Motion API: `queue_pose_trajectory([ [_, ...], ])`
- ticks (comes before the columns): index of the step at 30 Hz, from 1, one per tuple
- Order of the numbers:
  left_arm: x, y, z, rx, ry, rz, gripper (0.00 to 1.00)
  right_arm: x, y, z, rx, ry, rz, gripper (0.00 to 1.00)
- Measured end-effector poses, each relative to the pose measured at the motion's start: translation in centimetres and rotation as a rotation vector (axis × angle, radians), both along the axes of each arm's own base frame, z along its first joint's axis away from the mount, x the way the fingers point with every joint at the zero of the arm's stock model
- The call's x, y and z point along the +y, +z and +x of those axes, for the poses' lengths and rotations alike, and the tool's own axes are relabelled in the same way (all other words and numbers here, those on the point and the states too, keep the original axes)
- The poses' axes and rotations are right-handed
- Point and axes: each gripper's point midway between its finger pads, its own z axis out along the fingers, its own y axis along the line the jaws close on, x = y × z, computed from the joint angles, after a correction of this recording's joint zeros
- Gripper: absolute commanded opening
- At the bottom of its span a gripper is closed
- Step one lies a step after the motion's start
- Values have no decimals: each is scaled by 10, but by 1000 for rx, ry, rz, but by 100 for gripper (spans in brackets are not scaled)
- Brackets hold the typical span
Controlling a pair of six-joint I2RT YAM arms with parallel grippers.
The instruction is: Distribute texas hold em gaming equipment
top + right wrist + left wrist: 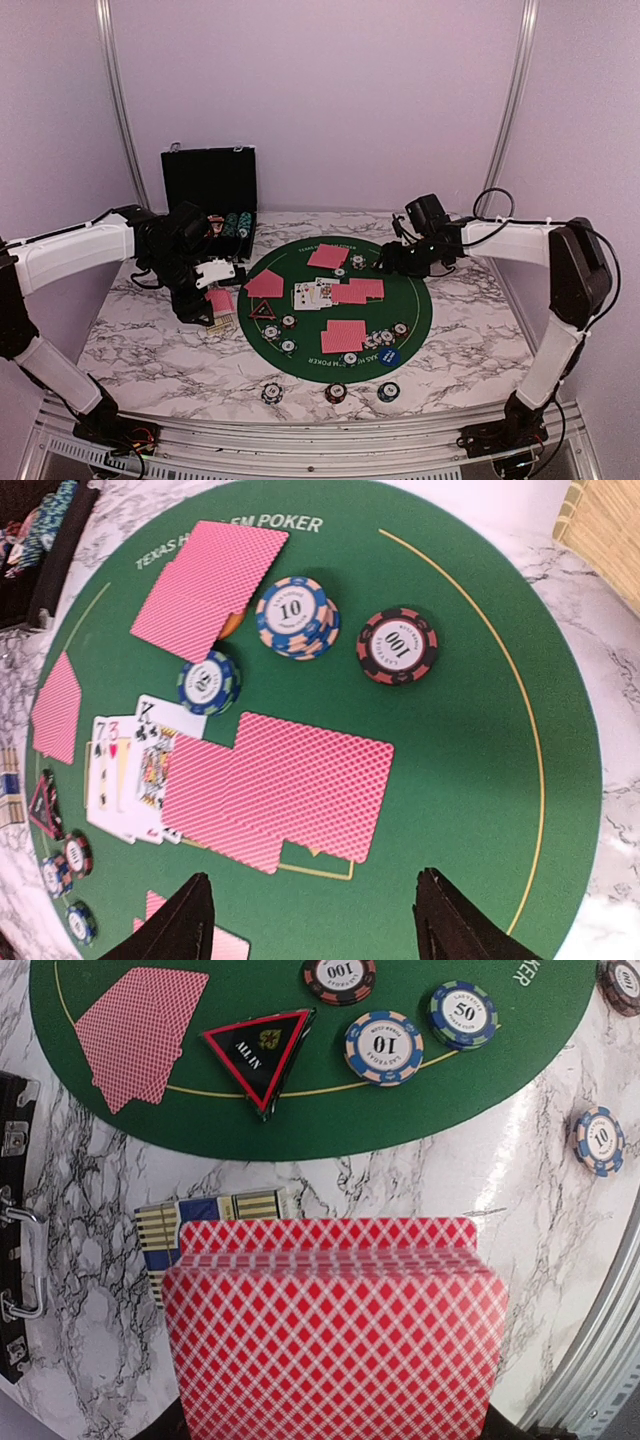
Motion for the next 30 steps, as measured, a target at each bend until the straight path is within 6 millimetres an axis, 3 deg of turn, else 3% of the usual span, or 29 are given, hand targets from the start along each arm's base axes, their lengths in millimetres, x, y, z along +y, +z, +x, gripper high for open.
queue_pose_trajectory([
  [4, 20, -10, 11, -3, 78, 21, 0, -1, 29, -16, -46, 1, 73, 69],
  [7, 40, -19, 20, -13, 150, 48, 0, -1, 39, -24, -62, -3, 113, 70],
  [11, 64, -32, 31, -36, 245, 84, 0, -1, 39, -32, -53, -11, 147, 70],
  [22, 122, -61, 53, -90, 476, 165, 0, -5, 11, -50, 21, -36, 171, 71],
  [26, 132, -72, 57, -88, 514, 163, 0, -5, 15, -51, 12, -35, 180, 71],
  [30, 132, -85, 46, -58, 498, 155, 0, -4, 23, -49, -10, -36, 194, 71],
])
